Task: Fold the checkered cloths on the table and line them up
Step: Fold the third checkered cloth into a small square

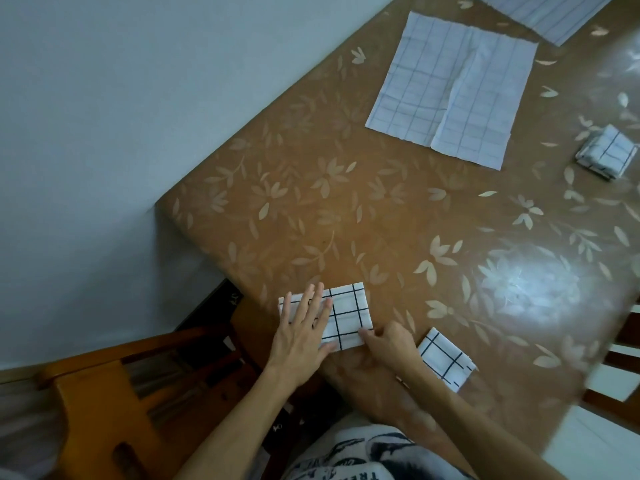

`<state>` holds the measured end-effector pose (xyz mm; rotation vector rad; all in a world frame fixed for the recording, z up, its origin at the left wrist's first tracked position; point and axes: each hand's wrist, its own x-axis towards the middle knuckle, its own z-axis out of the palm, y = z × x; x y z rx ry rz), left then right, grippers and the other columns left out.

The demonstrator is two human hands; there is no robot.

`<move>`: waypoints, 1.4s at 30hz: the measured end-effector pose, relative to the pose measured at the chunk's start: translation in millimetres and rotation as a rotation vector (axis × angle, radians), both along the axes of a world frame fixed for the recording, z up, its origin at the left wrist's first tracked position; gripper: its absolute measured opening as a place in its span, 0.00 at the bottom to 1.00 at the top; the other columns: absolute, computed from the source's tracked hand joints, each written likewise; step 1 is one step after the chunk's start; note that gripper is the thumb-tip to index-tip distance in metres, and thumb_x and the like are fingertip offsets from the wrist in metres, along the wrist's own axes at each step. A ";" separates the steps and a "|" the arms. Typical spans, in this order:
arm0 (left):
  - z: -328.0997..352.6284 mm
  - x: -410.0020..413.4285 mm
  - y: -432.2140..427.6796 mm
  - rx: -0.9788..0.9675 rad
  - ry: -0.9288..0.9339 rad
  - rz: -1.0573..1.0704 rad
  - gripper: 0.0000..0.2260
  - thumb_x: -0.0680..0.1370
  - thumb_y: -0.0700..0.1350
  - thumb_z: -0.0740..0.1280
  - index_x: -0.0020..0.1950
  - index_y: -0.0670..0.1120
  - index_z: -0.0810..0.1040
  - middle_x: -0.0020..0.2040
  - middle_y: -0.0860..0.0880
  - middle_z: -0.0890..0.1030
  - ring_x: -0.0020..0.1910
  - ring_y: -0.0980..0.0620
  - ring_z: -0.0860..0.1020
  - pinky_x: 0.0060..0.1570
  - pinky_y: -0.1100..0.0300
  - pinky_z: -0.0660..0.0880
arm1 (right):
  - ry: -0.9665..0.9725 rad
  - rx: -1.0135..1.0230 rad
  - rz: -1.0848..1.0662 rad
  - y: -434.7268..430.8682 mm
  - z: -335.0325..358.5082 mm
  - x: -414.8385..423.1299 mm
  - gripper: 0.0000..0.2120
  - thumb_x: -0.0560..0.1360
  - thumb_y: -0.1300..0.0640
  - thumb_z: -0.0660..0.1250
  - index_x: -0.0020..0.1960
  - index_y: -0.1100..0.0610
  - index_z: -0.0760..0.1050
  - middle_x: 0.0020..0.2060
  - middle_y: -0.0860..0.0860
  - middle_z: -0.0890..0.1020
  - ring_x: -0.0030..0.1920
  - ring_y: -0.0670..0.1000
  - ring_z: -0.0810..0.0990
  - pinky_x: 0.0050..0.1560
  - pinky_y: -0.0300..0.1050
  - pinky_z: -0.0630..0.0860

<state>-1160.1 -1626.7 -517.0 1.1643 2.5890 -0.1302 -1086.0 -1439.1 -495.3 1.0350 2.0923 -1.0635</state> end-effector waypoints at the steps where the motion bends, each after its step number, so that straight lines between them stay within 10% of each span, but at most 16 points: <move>1: 3.7 1.3 2.7 0.007 0.018 -0.007 0.39 0.77 0.63 0.64 0.81 0.45 0.55 0.82 0.39 0.47 0.81 0.40 0.46 0.76 0.36 0.45 | -0.005 -0.020 0.016 -0.1 0.2 -0.9 0.16 0.78 0.47 0.65 0.42 0.59 0.81 0.35 0.50 0.81 0.38 0.50 0.80 0.37 0.41 0.74; 11: 22.2 49.6 16.9 0.406 -0.106 0.189 0.24 0.80 0.57 0.61 0.73 0.47 0.68 0.70 0.48 0.74 0.69 0.50 0.72 0.68 0.53 0.72 | 0.356 -0.251 -0.302 -12.8 40.5 0.5 0.11 0.73 0.55 0.72 0.50 0.57 0.74 0.41 0.55 0.84 0.39 0.53 0.84 0.41 0.50 0.80; 14: 34.4 45.1 18.7 0.536 -0.220 0.408 0.17 0.83 0.45 0.61 0.72 0.47 0.72 0.65 0.51 0.78 0.65 0.54 0.76 0.64 0.59 0.74 | 0.505 -0.331 -0.279 -14.1 59.1 0.3 0.16 0.73 0.51 0.74 0.55 0.49 0.70 0.39 0.49 0.84 0.39 0.45 0.84 0.37 0.38 0.77; 20: 60.2 14.7 10.5 0.766 -0.628 0.667 0.12 0.83 0.45 0.61 0.64 0.50 0.80 0.54 0.56 0.84 0.54 0.58 0.81 0.52 0.65 0.78 | 0.644 -0.401 -0.349 5.9 68.2 -3.1 0.30 0.73 0.37 0.67 0.69 0.51 0.67 0.47 0.51 0.85 0.46 0.48 0.84 0.48 0.46 0.79; 25: 80.0 -0.1 2.8 0.920 -1.169 1.011 0.10 0.82 0.45 0.65 0.62 0.48 0.80 0.56 0.51 0.85 0.59 0.50 0.82 0.57 0.56 0.79 | 0.395 -0.427 -0.106 33.1 57.7 2.9 0.43 0.67 0.32 0.72 0.75 0.52 0.64 0.66 0.45 0.75 0.65 0.47 0.75 0.67 0.48 0.72; 29: 90.5 -3.9 -2.6 0.964 -1.527 1.058 0.14 0.81 0.42 0.65 0.67 0.45 0.77 0.62 0.45 0.82 0.62 0.45 0.80 0.64 0.45 0.76 | 0.312 -0.714 -0.055 31.7 64.1 0.2 0.25 0.72 0.47 0.73 0.65 0.58 0.77 0.58 0.52 0.84 0.58 0.52 0.83 0.62 0.48 0.77; 42: 76.5 -13.4 -11.9 0.753 -1.247 0.999 0.11 0.79 0.45 0.70 0.60 0.43 0.79 0.54 0.47 0.86 0.54 0.48 0.84 0.54 0.41 0.81 | 0.383 -0.675 -0.198 45.9 55.5 -4.0 0.13 0.76 0.61 0.71 0.60 0.59 0.80 0.51 0.56 0.86 0.51 0.57 0.85 0.51 0.51 0.82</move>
